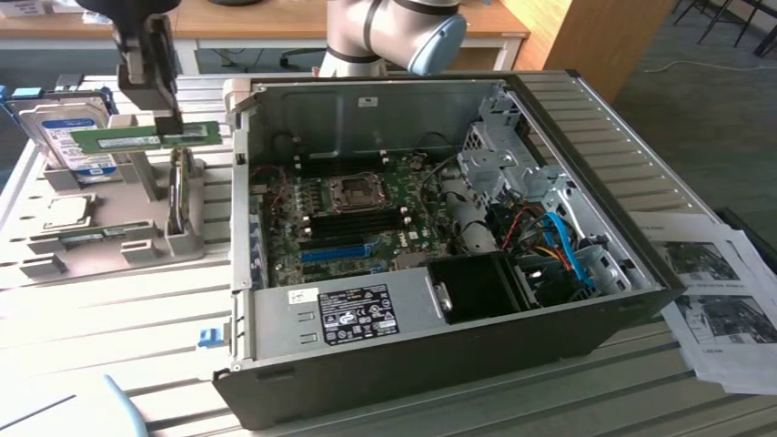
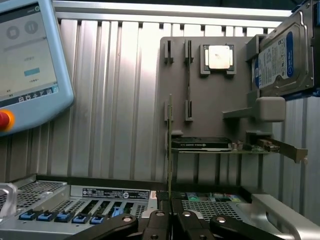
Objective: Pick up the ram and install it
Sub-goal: 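Pick up the ram and move it above insertion slot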
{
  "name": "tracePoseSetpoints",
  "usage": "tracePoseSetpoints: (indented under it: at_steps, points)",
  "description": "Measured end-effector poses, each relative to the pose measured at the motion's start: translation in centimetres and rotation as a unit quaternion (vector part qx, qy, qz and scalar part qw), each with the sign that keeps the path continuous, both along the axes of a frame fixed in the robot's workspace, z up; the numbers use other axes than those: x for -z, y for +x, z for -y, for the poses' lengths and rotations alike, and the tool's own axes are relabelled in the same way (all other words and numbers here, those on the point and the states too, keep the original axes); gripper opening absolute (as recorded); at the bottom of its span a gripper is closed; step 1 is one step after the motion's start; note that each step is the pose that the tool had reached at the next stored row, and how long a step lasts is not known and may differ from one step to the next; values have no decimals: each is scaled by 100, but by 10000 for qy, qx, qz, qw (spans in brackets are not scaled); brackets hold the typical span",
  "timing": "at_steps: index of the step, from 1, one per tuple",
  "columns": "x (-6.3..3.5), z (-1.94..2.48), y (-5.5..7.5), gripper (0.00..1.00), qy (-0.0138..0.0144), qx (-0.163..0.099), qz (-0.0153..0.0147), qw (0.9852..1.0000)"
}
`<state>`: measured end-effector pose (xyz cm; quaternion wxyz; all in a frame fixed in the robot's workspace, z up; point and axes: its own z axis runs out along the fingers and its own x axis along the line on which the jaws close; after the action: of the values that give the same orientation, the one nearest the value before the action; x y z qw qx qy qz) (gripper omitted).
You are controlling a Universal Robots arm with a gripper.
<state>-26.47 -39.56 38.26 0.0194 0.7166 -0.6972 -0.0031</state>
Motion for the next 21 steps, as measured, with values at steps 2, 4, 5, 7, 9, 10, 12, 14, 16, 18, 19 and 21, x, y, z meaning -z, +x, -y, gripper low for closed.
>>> tracePoseSetpoints:
  at_steps: [2,4,5,7,9,10,12,14,16,18,19,21]
  points:
    - [0,0,57,11,0,0,0,10000]
    - [0,0,117,11,0,0,0,10000]
    - [-1,0,147,11,-1,0,0,10000]
    - [0,0,208,11,0,0,0,10000]
    - [0,0,269,11,0,0,0,10000]
    - [0,0,302,11,0,-1,0,10000]
    - [0,0,362,11,0,0,0,10000]
    - [-1,0,422,11,-1,0,0,10000]
    - [0,0,482,11,0,0,0,10000]
    - [0,-1,543,11,0,0,0,10000]
    - [0,-1,573,11,0,0,0,10000]
    - [0,-1,635,11,-1,0,0,10000]
